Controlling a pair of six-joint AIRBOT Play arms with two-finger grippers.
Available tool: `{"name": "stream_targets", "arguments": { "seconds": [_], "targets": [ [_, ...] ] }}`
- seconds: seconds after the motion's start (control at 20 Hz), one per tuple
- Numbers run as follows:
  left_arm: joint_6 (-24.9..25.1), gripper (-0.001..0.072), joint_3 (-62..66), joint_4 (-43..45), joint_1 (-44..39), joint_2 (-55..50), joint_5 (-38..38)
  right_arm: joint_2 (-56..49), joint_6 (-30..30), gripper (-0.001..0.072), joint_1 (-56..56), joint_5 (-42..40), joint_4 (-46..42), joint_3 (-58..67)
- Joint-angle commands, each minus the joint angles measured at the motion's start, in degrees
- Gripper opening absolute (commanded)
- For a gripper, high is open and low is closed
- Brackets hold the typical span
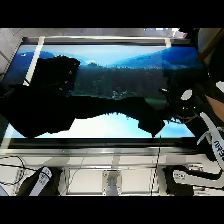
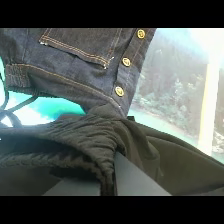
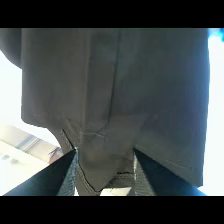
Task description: Fold the clothes and pants, and hang the long-sleeved shirts on hangers.
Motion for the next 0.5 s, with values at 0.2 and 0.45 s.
{"name": "stream_targets", "arguments": {
  "seconds": [0.2,0.45],
  "targets": [
    [0.0,0.0019,0.0,4.15,0.07,-0.28,-2.67,-2.45,0.0,0.0385,6.43,-7.78,-0.48,0.55],
    [0.0,0.0019,0.0,4.5,0.07,-0.28,-2.75,-5.14,0.63,0.0336,6.93,-10.4,-1.33,0.57]
  ]
}}
